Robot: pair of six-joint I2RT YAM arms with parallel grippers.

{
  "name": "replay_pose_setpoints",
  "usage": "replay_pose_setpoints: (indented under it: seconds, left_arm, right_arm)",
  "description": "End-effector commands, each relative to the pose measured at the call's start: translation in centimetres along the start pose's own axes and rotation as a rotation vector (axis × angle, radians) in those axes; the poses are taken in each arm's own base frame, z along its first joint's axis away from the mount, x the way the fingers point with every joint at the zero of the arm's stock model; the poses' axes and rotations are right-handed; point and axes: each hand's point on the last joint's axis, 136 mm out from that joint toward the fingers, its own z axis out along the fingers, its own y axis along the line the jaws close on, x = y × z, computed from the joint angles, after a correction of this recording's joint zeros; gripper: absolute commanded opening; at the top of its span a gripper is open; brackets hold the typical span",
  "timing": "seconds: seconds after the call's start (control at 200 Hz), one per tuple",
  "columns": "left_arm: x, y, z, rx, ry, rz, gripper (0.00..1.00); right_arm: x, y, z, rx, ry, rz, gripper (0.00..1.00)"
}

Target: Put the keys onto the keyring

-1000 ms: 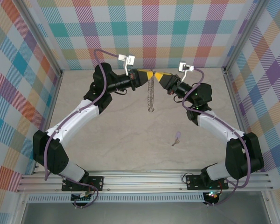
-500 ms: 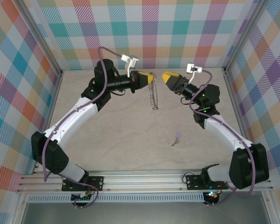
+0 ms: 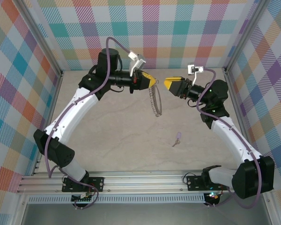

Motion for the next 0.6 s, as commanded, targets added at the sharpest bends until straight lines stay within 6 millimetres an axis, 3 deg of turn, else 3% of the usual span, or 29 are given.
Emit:
replay_pose_setpoints:
  seconds: [0.0,0.385,0.595]
  left_arm:
    - [-0.3,-1.9,-0.2,0.076,0.02,0.036,0.0]
    - [-0.3,-2.1,-0.1,0.092,0.021,0.034,0.0]
    - [-0.5,-2.2,-0.1,0.097,0.019,0.036,0.0]
  right_arm:
    - [0.2,1.1,0.4,-0.049,0.047,-0.03,0.4]
    - [1.0,0.9,1.8,-0.069,0.077,-0.016,0.39]
    - [1.4,1.1,2.2,-0.081,0.087,-0.018,0.3]
